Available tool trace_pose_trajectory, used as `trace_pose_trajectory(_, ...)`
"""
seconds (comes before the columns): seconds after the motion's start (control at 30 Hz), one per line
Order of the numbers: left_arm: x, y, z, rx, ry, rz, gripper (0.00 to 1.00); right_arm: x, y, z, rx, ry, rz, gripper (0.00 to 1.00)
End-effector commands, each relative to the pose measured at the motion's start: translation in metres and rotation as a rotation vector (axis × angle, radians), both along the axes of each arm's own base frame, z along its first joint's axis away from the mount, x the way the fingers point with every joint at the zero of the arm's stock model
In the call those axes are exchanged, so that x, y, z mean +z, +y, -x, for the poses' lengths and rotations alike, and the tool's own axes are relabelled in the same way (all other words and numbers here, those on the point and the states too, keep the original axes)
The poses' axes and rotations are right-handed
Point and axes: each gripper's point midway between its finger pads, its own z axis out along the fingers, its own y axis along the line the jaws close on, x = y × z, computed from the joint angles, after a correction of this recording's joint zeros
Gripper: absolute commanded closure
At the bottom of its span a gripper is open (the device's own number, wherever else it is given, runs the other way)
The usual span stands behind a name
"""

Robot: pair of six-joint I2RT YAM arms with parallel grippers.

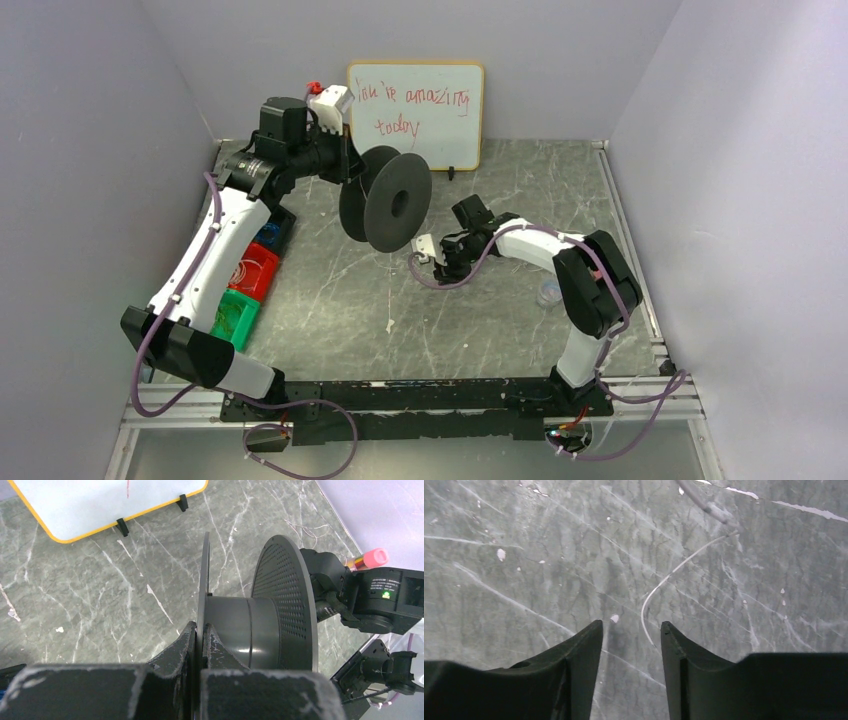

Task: Wrap the cables
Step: Wrap the cable around the cable reel.

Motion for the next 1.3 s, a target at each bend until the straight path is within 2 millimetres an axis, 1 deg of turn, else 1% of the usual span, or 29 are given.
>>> trace_pose_trajectory(0.0, 0.053, -0.009, 0.011, -0.069, -0.121, 0.084, 0.97, 0.009, 0.001, -0.015, -0.006, -0.105, -0.027, 0.47)
trace_pose_trajectory(0.13, 0.054, -0.012, 0.013, -0.091, -0.114, 0.095, 0.97, 0.009, -0.001, -0.015, -0.001, -0.120, -0.020, 0.41)
trace_pose_trajectory(0.27, 0.053, -0.012, 0.013, -0.093, -0.110, 0.090, 0.97, 0.010, -0.003, -0.021, -0.021, -0.160, -0.016, 0.42)
trace_pose_trajectory(0.37, 0.051, -0.013, 0.013, -0.098, -0.102, 0.092, 0.97, 0.017, -0.002, -0.025, -0.032, -0.205, -0.040, 0.40)
trace_pose_trajectory(0.5, 0.045, -0.014, 0.013, -0.103, -0.088, 0.089, 0.97, 0.027, 0.000, -0.024, -0.023, -0.230, -0.069, 0.39)
trace_pose_trajectory(0.77, 0.036, -0.014, 0.012, -0.101, -0.071, 0.082, 0.98, 0.039, 0.004, -0.015, 0.000, -0.217, -0.124, 0.38)
trace_pose_trajectory(0.87, 0.037, -0.014, 0.013, -0.100, -0.074, 0.086, 0.97, 0.035, 0.001, -0.014, 0.018, -0.215, -0.095, 0.37)
trace_pose_trajectory(0.93, 0.038, -0.015, 0.013, -0.104, -0.074, 0.090, 0.97, 0.028, -0.003, -0.012, 0.029, -0.202, -0.070, 0.37)
trace_pose_trajectory(1.1, 0.040, -0.016, 0.014, -0.109, -0.074, 0.097, 0.97, 0.017, -0.004, -0.005, 0.063, -0.158, -0.042, 0.38)
trace_pose_trajectory(1.17, 0.040, -0.016, 0.014, -0.108, -0.075, 0.096, 0.98, 0.014, -0.004, -0.005, 0.057, -0.147, -0.035, 0.40)
trace_pose_trajectory(1.27, 0.040, -0.017, 0.017, -0.118, -0.073, 0.100, 0.97, 0.012, -0.003, -0.015, 0.014, -0.166, -0.027, 0.45)
